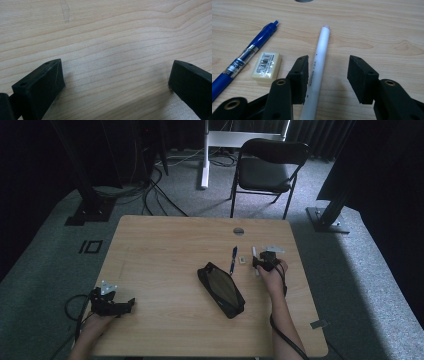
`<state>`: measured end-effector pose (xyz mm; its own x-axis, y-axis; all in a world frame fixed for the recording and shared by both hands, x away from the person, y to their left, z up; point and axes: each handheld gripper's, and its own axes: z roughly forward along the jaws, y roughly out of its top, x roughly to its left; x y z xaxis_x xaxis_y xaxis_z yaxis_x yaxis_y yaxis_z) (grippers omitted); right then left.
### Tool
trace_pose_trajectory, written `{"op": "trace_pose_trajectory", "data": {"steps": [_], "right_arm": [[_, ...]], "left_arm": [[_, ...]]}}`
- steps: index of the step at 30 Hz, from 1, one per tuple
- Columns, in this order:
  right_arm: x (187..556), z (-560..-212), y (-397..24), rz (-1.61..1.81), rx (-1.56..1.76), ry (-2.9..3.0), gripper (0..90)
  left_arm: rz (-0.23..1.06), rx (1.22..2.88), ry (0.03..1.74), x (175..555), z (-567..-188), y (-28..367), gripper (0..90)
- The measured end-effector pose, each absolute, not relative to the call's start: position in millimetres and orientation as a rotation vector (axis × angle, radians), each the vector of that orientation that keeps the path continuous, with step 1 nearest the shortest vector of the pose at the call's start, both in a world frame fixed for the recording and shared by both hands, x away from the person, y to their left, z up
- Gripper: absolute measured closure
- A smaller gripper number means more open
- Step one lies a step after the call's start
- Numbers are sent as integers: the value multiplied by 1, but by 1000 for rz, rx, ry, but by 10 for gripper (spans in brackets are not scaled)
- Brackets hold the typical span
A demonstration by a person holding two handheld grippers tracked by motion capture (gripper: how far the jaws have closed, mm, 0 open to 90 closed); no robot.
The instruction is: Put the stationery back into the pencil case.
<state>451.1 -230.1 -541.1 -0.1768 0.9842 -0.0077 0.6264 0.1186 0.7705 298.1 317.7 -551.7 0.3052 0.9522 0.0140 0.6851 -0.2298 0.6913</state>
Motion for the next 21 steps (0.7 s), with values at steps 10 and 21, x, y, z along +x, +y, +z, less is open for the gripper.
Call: {"op": "trace_pose_trajectory", "data": {"steps": [10, 21], "right_arm": [[456, -549, -225, 853, 1562, 1895, 563], [455, -546, -225, 835, 1613, 1878, 779]], "left_arm": [[597, 1997, 1448, 298, -552, 318, 3], [598, 1997, 1448, 298, -552, 318, 3]]}}
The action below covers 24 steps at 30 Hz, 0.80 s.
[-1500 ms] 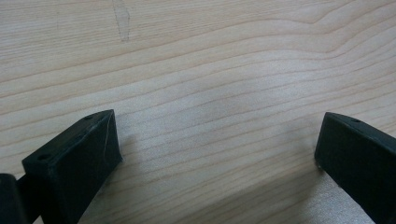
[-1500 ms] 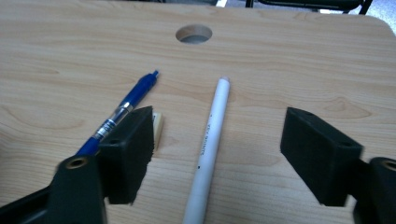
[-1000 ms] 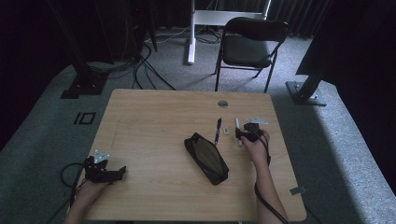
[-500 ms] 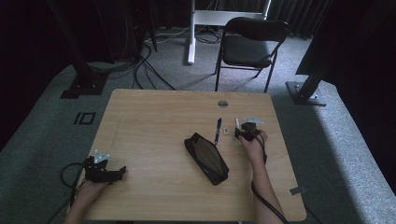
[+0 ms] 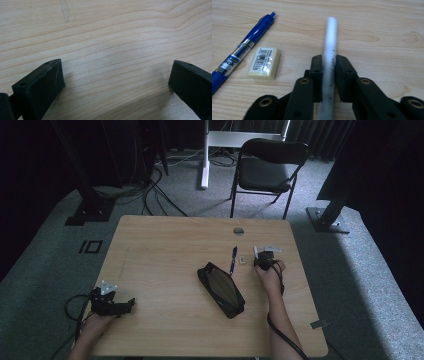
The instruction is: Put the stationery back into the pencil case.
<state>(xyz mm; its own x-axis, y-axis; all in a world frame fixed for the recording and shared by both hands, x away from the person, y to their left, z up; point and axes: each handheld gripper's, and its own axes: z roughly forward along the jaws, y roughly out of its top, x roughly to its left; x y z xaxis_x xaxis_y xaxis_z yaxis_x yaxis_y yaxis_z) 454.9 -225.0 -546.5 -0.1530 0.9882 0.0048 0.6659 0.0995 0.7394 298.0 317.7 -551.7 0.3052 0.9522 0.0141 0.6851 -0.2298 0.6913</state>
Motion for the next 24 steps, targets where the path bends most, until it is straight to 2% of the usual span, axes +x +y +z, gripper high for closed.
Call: {"op": "trace_pose_trajectory", "data": {"steps": [11, 24], "right_arm": [[452, -543, -231, 858, 1683, 1862, 784], [442, -515, -237, 908, 1673, 1857, 784]], "left_arm": [[598, 1997, 1448, 298, -552, 318, 3], [598, 1997, 1448, 298, -552, 318, 3]]}}
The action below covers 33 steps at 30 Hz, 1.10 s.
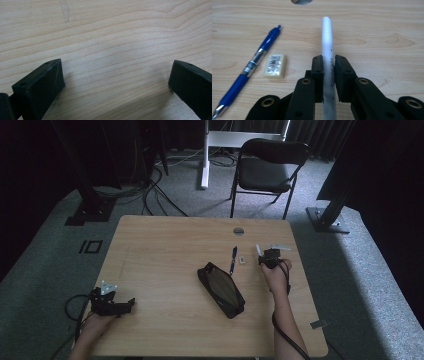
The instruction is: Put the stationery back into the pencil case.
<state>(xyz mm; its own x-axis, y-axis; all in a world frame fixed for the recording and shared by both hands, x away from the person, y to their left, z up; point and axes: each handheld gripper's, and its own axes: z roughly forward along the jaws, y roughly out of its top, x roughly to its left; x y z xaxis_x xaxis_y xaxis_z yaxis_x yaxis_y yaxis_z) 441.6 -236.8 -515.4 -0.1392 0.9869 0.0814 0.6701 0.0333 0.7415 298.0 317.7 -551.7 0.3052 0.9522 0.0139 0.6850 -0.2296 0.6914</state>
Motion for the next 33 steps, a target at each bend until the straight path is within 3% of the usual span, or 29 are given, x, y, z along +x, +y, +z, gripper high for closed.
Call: {"op": "trace_pose_trajectory", "data": {"steps": [33], "right_arm": [[408, -460, -221, 1080, 1587, 1878, 784]], "left_arm": [[598, 1997, 1448, 298, -552, 318, 3]]}}
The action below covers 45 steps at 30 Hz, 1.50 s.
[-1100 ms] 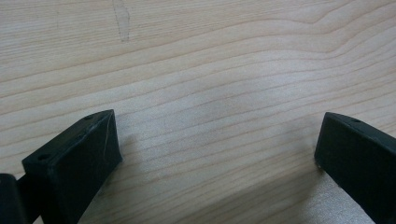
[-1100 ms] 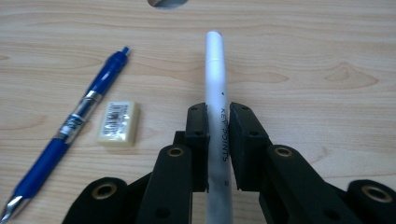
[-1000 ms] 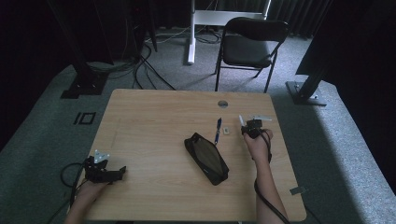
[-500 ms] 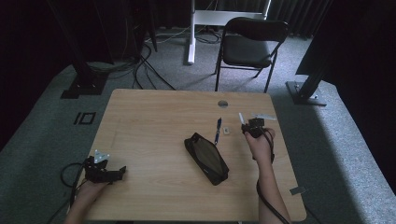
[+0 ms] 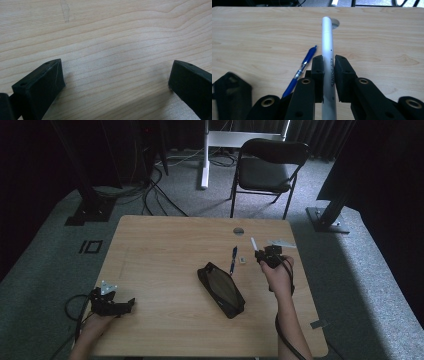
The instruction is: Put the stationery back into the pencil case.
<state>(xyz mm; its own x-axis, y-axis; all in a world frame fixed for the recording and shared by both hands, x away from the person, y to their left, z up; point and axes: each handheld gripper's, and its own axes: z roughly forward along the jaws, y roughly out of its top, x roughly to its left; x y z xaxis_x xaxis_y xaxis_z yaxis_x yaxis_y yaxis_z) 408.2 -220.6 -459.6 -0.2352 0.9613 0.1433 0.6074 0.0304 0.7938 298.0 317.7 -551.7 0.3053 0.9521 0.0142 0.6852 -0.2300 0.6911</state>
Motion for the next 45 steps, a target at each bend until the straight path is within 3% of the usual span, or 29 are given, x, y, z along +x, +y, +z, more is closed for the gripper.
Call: {"op": "trace_pose_trajectory", "data": {"steps": [17, 45], "right_arm": [[383, -430, -191, 1205, 1455, 1942, 784], [347, -420, -144, 1314, 1309, 2089, 784]], "left_arm": [[597, 1996, 1449, 298, -552, 318, 3], [598, 1997, 1448, 298, -552, 318, 3]]}}
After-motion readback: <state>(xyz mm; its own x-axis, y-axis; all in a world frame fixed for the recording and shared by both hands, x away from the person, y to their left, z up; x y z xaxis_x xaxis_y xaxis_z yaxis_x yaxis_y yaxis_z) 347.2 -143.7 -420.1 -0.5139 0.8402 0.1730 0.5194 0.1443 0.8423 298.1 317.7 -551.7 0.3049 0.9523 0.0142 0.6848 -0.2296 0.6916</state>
